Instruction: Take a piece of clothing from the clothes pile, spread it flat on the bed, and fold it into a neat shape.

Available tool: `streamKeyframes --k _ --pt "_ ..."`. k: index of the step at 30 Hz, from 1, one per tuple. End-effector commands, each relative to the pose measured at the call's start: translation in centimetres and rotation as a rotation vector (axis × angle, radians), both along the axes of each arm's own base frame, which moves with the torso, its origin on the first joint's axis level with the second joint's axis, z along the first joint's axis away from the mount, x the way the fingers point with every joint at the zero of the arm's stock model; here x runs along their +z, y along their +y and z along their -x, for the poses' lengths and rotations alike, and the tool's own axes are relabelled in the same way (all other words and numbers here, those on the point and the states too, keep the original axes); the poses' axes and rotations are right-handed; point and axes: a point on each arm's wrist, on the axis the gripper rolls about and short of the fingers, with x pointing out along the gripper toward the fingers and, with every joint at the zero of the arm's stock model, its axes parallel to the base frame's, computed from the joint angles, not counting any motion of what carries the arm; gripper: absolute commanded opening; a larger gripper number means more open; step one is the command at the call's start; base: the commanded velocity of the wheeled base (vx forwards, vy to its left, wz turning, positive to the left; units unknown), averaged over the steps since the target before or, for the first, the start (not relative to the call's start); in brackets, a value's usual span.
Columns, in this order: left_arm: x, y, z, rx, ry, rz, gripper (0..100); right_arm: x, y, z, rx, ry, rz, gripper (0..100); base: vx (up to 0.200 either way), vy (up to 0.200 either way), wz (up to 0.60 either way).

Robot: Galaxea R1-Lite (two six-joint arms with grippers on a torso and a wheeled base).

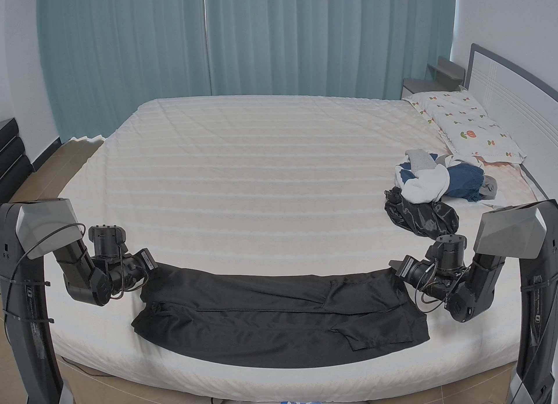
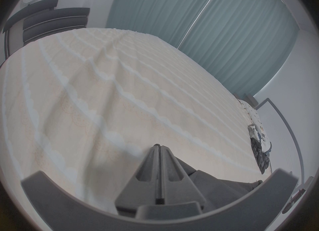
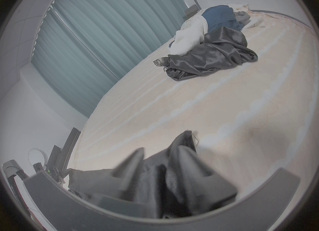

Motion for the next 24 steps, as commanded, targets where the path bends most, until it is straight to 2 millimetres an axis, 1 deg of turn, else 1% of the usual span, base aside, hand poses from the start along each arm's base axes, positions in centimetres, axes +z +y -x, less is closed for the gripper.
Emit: streamKeyframes --k 1,9,17,18,22,24 --pt "-0.1 0.4 0.1 0.019 0.000 -0.003 0 -0.3 -0.2 -0.7 -0.013 -0.014 -0.001 0 0.000 0.000 0.00" --pt "0.2 0.6 -0.6 0.061 -0.022 0.001 0 0.5 -1.5 -1.7 -0.073 -0.062 0.003 0 0.000 0.000 0.00" --pt "-0.5 0.6 -1.1 0.073 -0.019 0.003 0 -0.1 -1.4 -1.4 -0.071 -0.041 0.008 0 0.000 0.000 0.00" --pt "-0.6 0.7 -1.1 0.075 -0.017 0.004 100 -0.1 -1.3 -1.4 -0.070 -0.039 0.008 100 0.000 0.000 0.00" --pt "-0.5 0.7 -1.1 0.074 -0.019 0.005 100 0.0 -1.2 -1.2 -0.067 -0.039 0.008 100 0.000 0.000 0.00" --pt "-0.2 0.8 -0.8 0.075 -0.019 0.010 100 0.6 -1.3 -0.6 -0.067 -0.041 0.008 100 0.000 0.000 0.00"
